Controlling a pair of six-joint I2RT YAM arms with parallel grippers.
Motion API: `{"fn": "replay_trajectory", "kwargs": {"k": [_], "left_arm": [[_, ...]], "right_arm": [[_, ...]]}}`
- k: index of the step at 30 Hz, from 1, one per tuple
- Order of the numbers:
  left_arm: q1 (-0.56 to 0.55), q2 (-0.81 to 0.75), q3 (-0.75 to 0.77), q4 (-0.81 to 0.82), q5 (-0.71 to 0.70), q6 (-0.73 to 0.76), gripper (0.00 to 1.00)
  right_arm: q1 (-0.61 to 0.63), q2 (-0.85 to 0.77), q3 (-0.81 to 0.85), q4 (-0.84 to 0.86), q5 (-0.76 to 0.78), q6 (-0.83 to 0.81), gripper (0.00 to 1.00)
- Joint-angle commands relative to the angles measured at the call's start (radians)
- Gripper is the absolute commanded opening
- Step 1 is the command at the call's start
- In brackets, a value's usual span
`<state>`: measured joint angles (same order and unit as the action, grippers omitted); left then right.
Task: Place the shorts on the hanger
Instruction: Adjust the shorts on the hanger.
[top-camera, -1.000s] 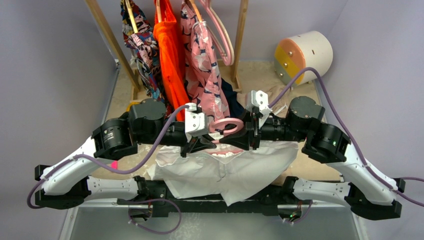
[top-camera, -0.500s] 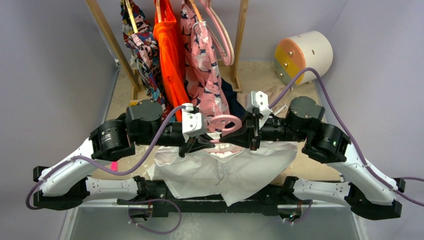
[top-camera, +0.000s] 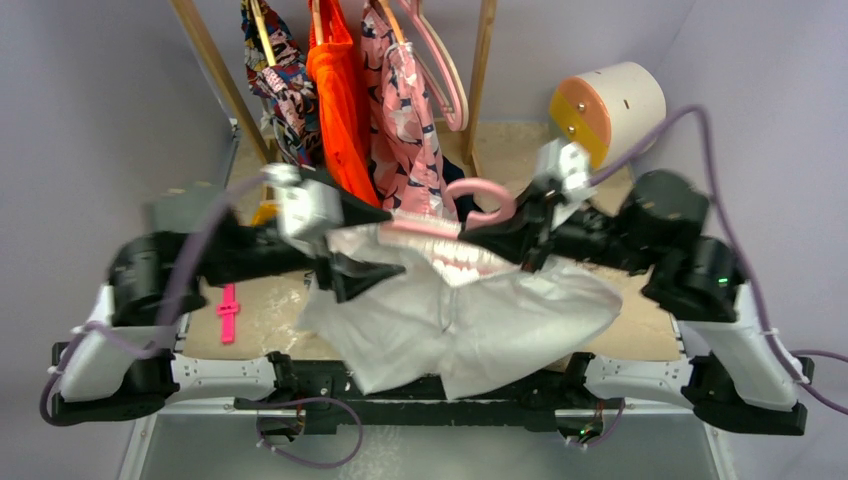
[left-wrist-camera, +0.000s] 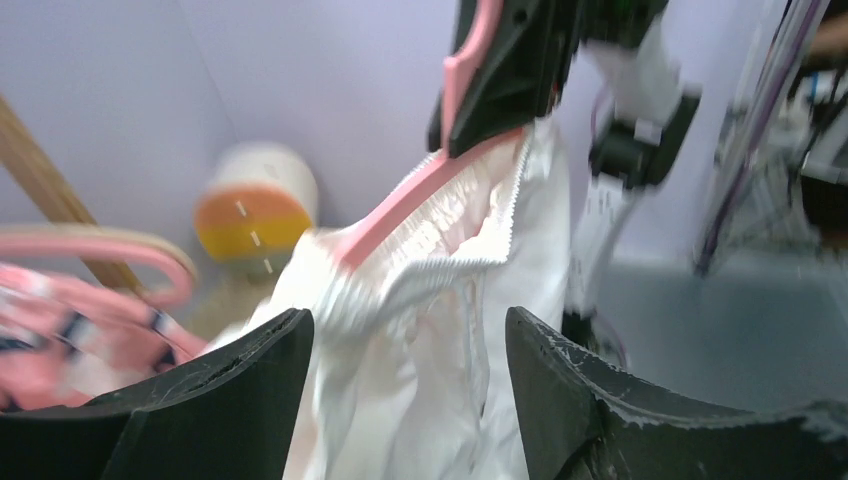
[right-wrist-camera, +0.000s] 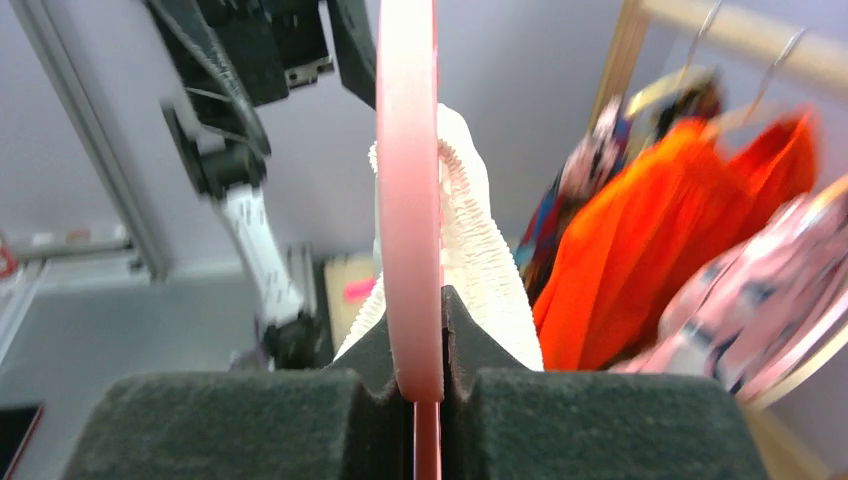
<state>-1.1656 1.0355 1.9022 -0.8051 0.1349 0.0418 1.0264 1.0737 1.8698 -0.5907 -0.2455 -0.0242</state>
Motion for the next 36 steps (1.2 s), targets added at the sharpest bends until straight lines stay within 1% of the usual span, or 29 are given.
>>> {"fn": "replay_trajectory", "kwargs": {"k": [1,2,4,9,11,14,15,16,17,18,19,20,21,23,25,27,29,31,36], "left_arm": [[0.000,-0.120,0.129,0.125,-0.062,-0.001,0.70],[0.000,-0.147,0.104,0.163,-0.072,-0.002,0.72],[0.000,-0.196,0.061,0.188,-0.093,0.001,0.73],[0.000,-0.237,0.024,0.160,-0.114,0.006,0.73],[0.000,-0.240,0.024,0.153,-0.116,0.011,0.73],[0.000,-0.238,0.024,0.149,-0.121,0.022,0.73],[0.000,-0.238,0.023,0.147,-0.122,0.025,0.73],[0.000,-0.238,0.022,0.147,-0.121,0.029,0.73],[0.000,-0.235,0.021,0.149,-0.120,0.033,0.73],[0.000,-0.234,0.021,0.153,-0.123,0.038,0.73],[0.000,-0.231,0.021,0.159,-0.125,0.039,0.73],[0.000,-0.228,0.023,0.165,-0.125,0.037,0.73],[0.000,-0.226,0.023,0.170,-0.121,0.031,0.73],[0.000,-0.233,0.012,0.172,-0.120,0.022,0.73],[0.000,-0.246,-0.003,0.170,-0.127,0.017,0.73],[0.000,-0.258,-0.009,0.165,-0.138,0.017,0.73],[0.000,-0.264,-0.008,0.165,-0.146,0.019,0.73],[-0.001,-0.263,0.001,0.161,-0.148,0.023,0.73],[0.000,-0.254,0.001,0.151,-0.150,0.037,0.73]], "right_arm": [[0.000,0.000,0.231,0.103,-0.043,-0.064,0.00],[-0.002,0.004,0.226,0.100,-0.047,-0.065,0.00],[-0.002,0.001,0.173,0.087,-0.046,-0.057,0.00],[-0.001,-0.020,0.004,0.066,-0.054,-0.030,0.00],[-0.001,-0.015,-0.009,0.054,-0.055,-0.028,0.00],[-0.001,0.007,0.016,0.023,-0.043,-0.038,0.00],[-0.001,0.021,0.045,0.010,-0.026,-0.044,0.00],[-0.001,0.048,0.123,-0.017,-0.001,-0.061,0.00],[-0.001,0.087,0.250,-0.045,-0.011,-0.073,0.00],[-0.001,0.124,0.388,-0.052,-0.053,-0.074,0.00],[-0.002,0.156,0.509,-0.013,-0.109,-0.069,0.00],[-0.001,0.160,0.578,0.033,-0.189,-0.056,0.00],[0.000,0.152,0.603,0.086,-0.221,-0.048,0.00],[-0.001,0.120,0.562,0.137,-0.223,-0.053,0.00],[0.000,0.098,0.486,0.120,-0.185,-0.077,0.00],[-0.001,0.082,0.394,0.100,-0.155,-0.078,0.00],[-0.001,0.055,0.263,0.106,-0.145,-0.067,0.00],[0.000,0.030,0.165,0.115,-0.137,-0.059,0.00],[0.000,0.007,0.024,0.089,-0.112,-0.044,0.00]]}}
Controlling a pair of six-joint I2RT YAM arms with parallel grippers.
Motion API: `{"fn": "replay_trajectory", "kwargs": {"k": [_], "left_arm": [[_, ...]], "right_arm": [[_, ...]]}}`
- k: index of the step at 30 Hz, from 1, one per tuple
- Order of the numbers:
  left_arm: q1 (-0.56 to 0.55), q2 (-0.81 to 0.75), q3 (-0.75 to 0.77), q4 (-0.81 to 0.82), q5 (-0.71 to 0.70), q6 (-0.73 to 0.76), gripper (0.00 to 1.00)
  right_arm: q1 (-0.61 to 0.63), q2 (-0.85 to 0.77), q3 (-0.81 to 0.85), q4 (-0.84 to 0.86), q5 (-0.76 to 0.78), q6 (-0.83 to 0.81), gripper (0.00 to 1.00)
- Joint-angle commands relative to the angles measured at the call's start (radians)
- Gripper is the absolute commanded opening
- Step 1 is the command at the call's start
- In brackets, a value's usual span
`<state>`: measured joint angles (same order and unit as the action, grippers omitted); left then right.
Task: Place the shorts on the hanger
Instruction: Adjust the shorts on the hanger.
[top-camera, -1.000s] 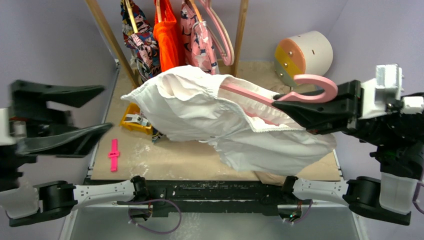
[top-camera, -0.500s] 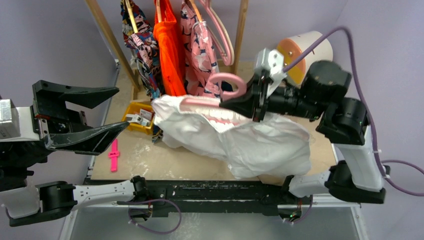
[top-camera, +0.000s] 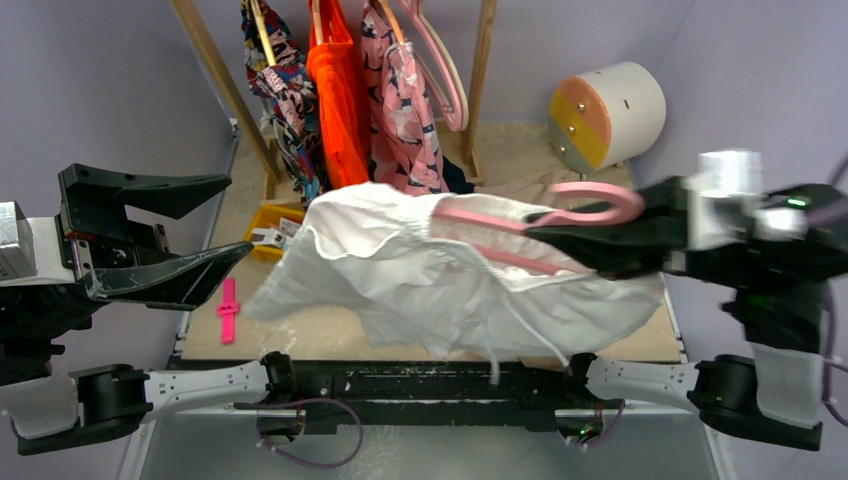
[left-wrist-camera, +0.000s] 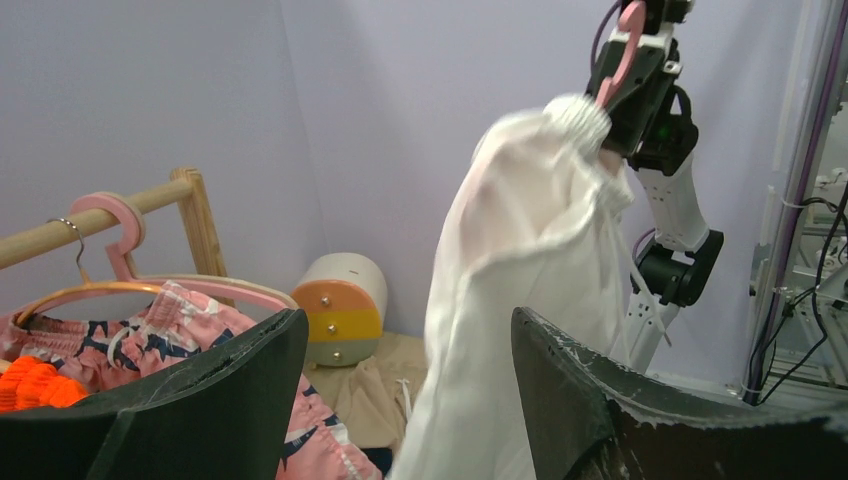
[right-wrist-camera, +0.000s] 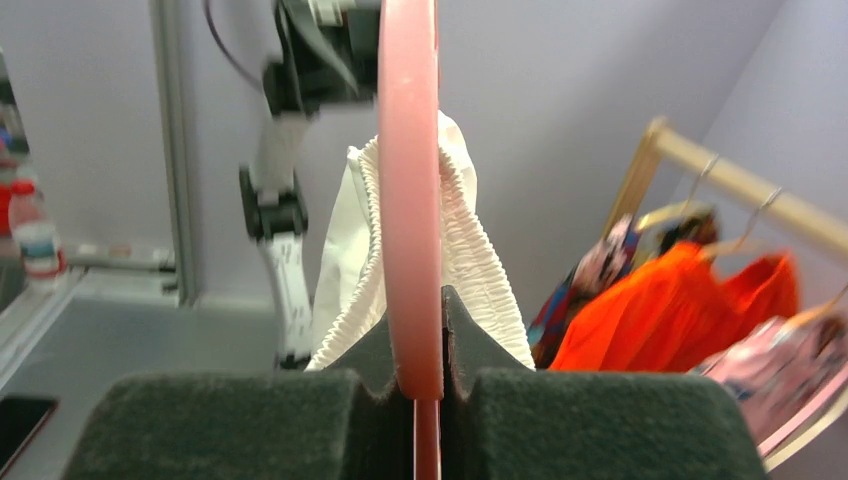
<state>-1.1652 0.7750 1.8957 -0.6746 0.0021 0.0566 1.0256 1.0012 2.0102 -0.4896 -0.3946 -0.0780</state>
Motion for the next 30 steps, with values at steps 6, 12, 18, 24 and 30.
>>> {"fn": "replay_trajectory", "kwargs": {"k": [6,12,18,24,30], "left_arm": [[-0.001,0.000,-0.047,0.034,-0.017,0.031,0.73],[-0.001,0.026,-0.038,0.049,0.000,0.036,0.74],[-0.001,0.036,-0.015,0.037,0.006,0.026,0.74],[-0.001,0.022,-0.022,0.034,-0.002,0.023,0.74],[-0.001,0.031,-0.028,0.033,-0.001,0.022,0.74]], "right_arm": [[-0.001,0.092,-0.180,-0.073,0.122,-0.014,0.00],[-0.001,0.149,0.185,0.017,-0.036,0.001,0.00],[-0.001,0.140,0.161,-0.013,-0.016,-0.014,0.00],[0.000,0.083,-0.108,-0.002,0.015,0.015,0.00],[0.000,0.063,-0.183,-0.066,0.084,0.010,0.00]]}}
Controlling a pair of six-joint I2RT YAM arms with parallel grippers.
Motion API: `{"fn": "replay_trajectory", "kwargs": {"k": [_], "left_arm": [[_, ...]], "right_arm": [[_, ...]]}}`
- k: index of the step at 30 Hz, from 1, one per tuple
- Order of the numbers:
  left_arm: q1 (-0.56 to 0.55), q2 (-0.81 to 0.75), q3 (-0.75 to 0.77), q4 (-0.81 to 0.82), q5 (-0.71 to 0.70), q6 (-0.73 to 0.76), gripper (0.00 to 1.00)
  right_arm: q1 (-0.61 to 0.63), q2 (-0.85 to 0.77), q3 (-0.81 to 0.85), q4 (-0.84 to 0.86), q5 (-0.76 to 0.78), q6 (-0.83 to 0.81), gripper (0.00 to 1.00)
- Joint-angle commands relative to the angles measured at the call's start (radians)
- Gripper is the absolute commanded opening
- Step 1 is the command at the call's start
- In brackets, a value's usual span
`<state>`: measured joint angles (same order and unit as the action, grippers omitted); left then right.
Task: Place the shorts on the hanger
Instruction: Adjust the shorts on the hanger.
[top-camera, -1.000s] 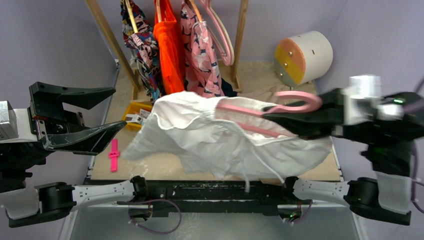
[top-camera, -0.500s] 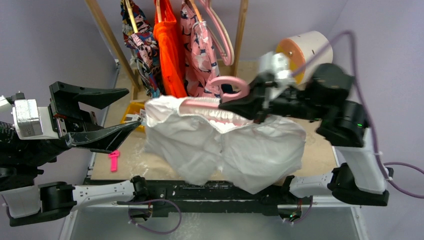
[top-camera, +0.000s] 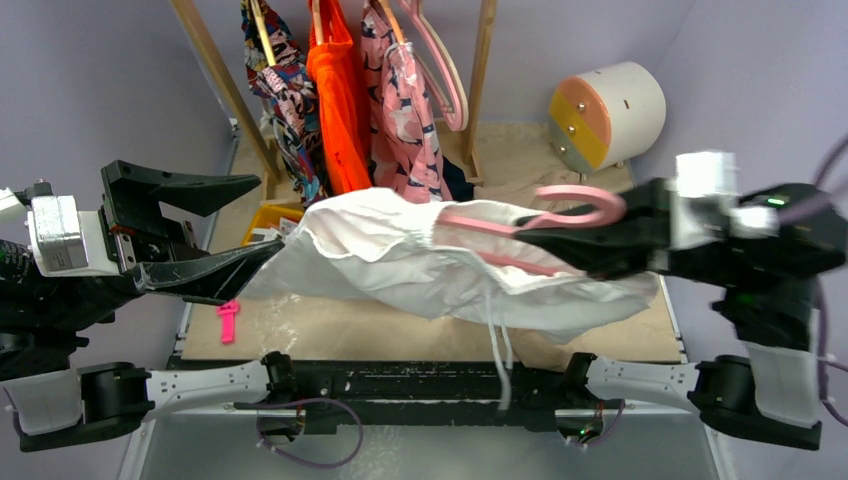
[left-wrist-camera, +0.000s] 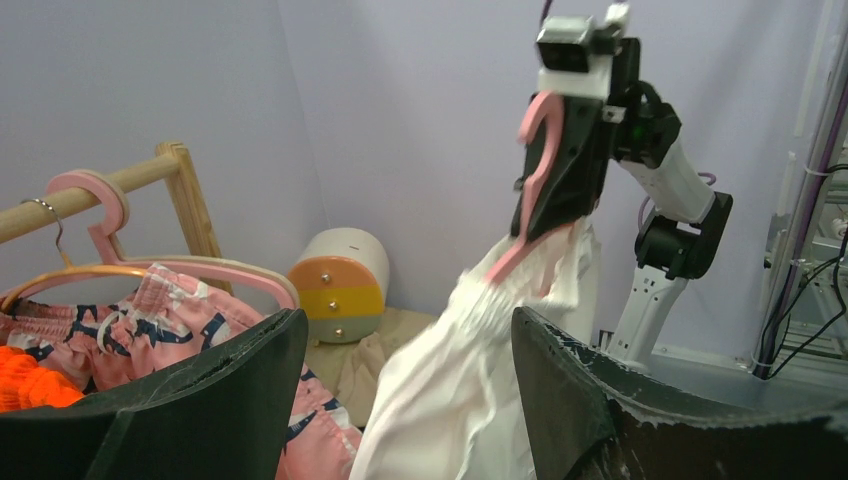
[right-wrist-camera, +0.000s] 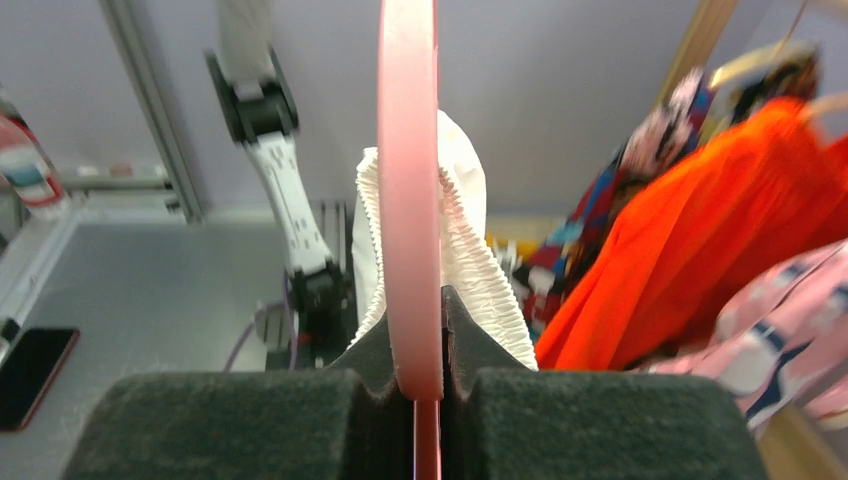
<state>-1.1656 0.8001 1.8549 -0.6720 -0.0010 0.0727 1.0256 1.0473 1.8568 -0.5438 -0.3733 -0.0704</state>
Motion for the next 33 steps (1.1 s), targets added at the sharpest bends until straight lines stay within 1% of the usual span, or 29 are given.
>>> {"fn": "replay_trajectory", "kwargs": {"k": [1,3,8,16,20,26,33], "left_arm": [[0.000,0.008,0.008,0.032,0.005,0.006,0.74],[0.000,0.015,-0.007,0.036,0.012,0.003,0.74],[0.000,0.023,-0.103,0.076,0.051,-0.025,0.74],[0.000,0.122,-0.228,0.053,0.179,-0.058,0.74],[0.000,0.175,-0.245,0.061,0.222,-0.054,0.73],[0.000,0.246,-0.232,0.059,0.283,-0.037,0.73],[0.000,0.293,-0.226,0.015,0.311,-0.004,0.73]], "right_arm": [[-0.001,0.013,-0.037,-0.018,0.073,0.002,0.00],[0.000,0.005,-0.054,-0.024,0.081,-0.001,0.00],[-0.001,-0.024,-0.138,-0.011,0.084,0.000,0.00],[0.000,-0.101,-0.280,0.045,0.056,0.043,0.00],[-0.001,-0.130,-0.333,0.054,0.055,0.067,0.00],[0.000,-0.166,-0.394,0.069,0.052,0.087,0.00],[0.000,-0.185,-0.424,0.084,0.039,0.098,0.00]]}}
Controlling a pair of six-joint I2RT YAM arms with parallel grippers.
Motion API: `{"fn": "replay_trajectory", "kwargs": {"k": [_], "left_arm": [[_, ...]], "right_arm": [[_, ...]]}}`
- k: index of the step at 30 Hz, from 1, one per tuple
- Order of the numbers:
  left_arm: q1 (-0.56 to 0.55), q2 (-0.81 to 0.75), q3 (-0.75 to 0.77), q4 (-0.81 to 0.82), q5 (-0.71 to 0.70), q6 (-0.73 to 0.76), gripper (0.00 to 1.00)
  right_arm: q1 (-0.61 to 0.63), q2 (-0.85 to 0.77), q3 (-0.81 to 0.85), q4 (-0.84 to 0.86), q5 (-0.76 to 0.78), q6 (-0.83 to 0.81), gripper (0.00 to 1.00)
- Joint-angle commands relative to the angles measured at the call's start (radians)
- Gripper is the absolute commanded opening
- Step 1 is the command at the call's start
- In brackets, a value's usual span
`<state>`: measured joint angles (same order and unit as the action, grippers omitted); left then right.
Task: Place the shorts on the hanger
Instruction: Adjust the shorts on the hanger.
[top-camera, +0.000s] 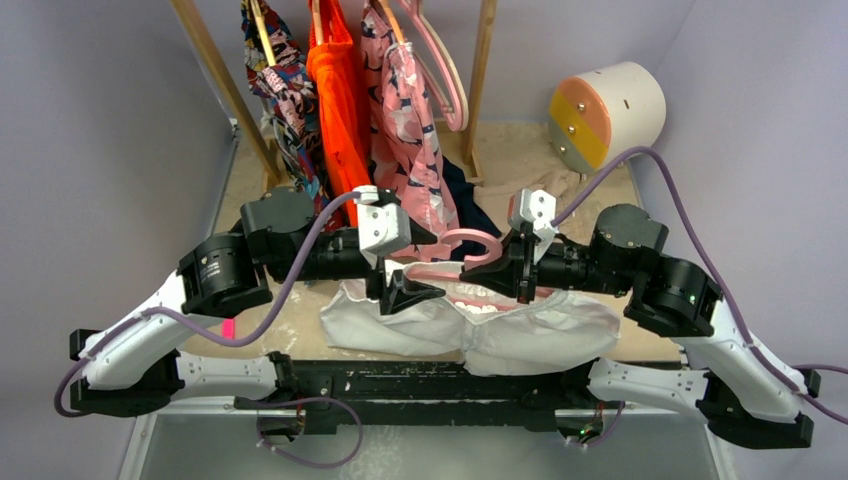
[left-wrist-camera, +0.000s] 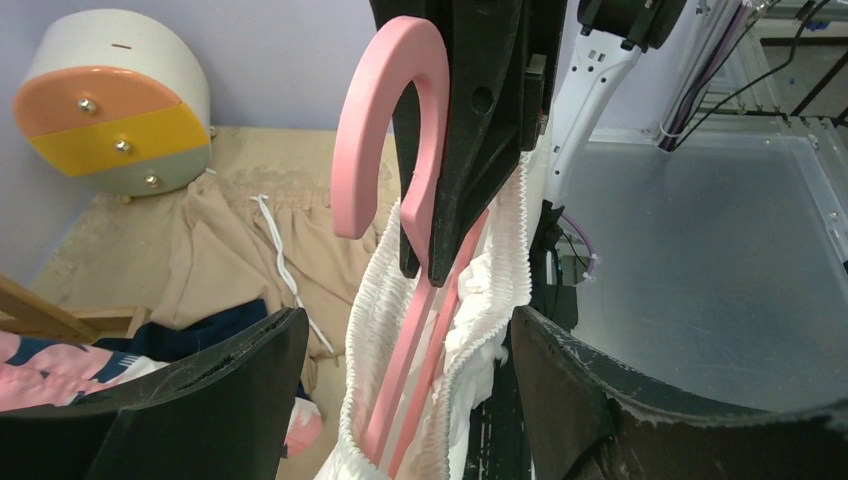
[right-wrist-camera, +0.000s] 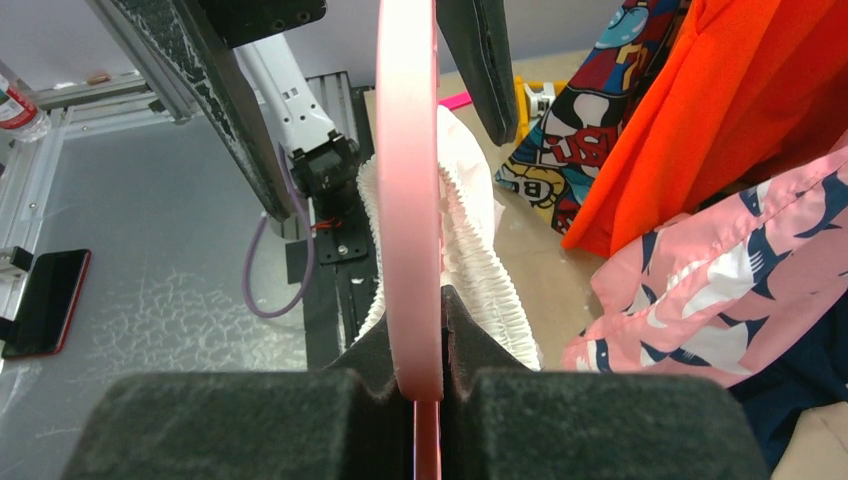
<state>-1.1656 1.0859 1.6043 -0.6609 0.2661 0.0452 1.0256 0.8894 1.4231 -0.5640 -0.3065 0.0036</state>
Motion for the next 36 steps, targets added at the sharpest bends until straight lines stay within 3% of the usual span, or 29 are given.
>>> {"fn": "replay_trajectory", "kwargs": {"k": [1,22,28,33,36], "left_arm": [[0.000,0.008,0.024,-0.004,0.045,0.030,0.73],[0.000,0.079,0.003,-0.077,0.071,0.105,0.69],[0.000,0.082,-0.006,-0.078,0.070,0.113,0.60],[0.000,0.080,-0.017,-0.072,0.064,0.116,0.41],[0.000,0.078,-0.030,-0.057,0.059,0.111,0.40]], "right_arm": [[0.000,-0.027,0.009,0.103,-0.028,0.024,0.00],[0.000,-0.014,0.009,0.115,-0.076,0.024,0.00],[0.000,-0.005,0.008,0.114,-0.088,0.022,0.00],[0.001,-0.001,0.006,0.118,-0.092,0.022,0.00],[0.000,0.004,0.008,0.120,-0.099,0.023,0.00]]}}
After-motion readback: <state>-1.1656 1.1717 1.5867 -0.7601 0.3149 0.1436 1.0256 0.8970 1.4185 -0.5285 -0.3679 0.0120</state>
